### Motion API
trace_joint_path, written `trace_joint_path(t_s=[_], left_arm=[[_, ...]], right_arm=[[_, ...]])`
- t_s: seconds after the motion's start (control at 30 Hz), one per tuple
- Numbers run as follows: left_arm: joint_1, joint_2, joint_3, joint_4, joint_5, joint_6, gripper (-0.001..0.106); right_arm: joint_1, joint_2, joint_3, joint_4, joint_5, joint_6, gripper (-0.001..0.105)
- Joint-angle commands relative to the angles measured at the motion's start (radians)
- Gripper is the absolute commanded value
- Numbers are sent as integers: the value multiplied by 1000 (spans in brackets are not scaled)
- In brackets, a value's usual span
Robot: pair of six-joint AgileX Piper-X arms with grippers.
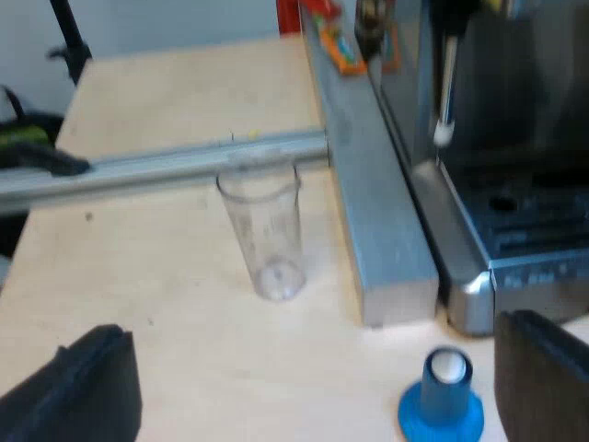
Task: Grind coffee beans and then tamp
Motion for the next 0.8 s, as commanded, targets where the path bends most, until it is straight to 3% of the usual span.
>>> trace_joint_path(t_s=[0.03, 0.33, 0.63, 0.8], left_arm=[[-1, -137, 26, -15, -18, 1, 79], [-1, -137, 30, -24, -16, 1, 79], [-1, -137, 30, -26, 73, 1, 79], [-1, -137, 30, -26, 74, 1, 79]], right_arm=[[-4, -48, 15, -7, -7, -7, 76], [-4, -48, 48, -13, -7, 1, 76], [-4, -48, 48, -13, -7, 1, 76], [-4, -48, 48, -13, -7, 1, 76]])
